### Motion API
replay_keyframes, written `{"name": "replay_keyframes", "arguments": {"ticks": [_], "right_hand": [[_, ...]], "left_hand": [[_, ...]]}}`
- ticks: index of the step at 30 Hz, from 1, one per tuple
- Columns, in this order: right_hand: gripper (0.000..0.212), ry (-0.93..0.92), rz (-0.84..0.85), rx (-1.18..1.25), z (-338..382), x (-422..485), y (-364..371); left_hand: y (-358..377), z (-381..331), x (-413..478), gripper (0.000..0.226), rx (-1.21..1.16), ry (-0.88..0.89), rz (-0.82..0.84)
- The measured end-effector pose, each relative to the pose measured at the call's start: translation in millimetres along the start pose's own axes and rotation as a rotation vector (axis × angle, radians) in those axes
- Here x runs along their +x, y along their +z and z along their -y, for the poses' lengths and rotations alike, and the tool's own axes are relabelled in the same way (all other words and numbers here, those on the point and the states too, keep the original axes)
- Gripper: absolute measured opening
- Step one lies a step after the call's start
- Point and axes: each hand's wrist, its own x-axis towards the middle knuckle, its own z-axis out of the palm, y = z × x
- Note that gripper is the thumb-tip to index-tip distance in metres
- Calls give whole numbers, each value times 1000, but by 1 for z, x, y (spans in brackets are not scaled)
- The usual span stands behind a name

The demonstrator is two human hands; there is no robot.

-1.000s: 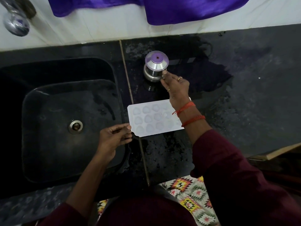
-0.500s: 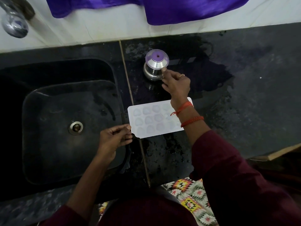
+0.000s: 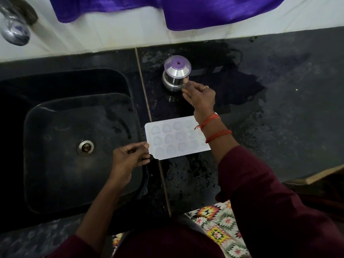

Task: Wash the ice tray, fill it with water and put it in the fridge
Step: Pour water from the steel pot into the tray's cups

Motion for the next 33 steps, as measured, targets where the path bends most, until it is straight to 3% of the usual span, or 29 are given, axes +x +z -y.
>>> {"name": "replay_keyframes", "arguments": {"ticks": [10,25,33], "right_hand": [[16,29,19,14,13,20,15],[35,36,83,-6,12,26,16],[19,-128,143,-269,-2,-17,-34]], "left_hand": [[3,-2,-5,7,-10,21,-12],[4,0,-7,10,-23,24,-17],[4,0,-8,9,-13,20,-23]]}}
